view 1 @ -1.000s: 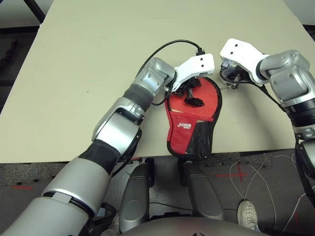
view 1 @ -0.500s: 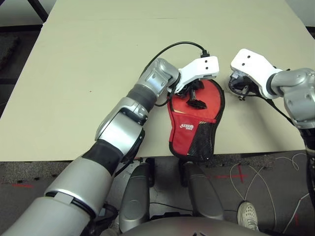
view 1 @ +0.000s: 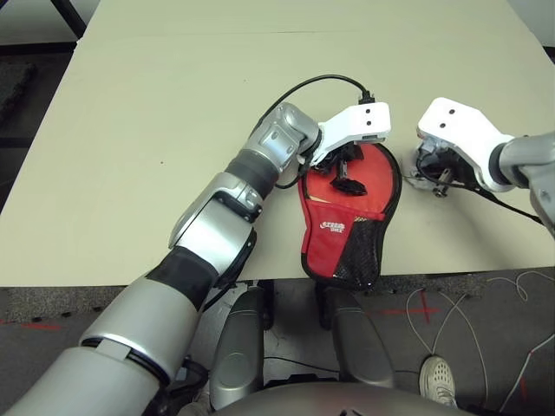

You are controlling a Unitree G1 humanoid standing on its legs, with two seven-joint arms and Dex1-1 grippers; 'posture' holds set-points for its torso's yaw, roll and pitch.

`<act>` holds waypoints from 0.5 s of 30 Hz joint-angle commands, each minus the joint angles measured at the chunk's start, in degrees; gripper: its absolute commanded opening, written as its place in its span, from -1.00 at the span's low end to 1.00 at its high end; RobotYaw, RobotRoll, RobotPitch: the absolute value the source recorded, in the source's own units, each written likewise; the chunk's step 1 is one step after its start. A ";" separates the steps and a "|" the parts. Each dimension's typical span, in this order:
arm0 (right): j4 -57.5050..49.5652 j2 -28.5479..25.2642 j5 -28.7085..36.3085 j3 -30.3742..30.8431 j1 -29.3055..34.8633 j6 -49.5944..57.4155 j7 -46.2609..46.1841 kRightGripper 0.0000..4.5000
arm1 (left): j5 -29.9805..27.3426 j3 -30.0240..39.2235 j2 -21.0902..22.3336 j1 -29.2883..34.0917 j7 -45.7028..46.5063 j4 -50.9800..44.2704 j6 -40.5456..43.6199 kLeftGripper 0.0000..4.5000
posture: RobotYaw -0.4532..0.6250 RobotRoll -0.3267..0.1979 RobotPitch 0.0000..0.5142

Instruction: Store the ping-pong paddle in its case and zip it.

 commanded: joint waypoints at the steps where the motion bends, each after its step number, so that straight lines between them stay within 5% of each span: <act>1: -4.20 -3.09 2.53 0.70 3.77 -0.11 2.38 -0.87 | 3.51 -3.70 -0.67 3.61 -1.40 4.80 3.24 1.00 | -0.41 0.25 0.20; 15: -17.14 -13.05 15.43 -2.64 15.79 -3.12 9.18 -0.88 | 3.53 -3.06 -1.50 3.30 -0.64 5.40 3.21 1.00 | -0.44 0.25 0.22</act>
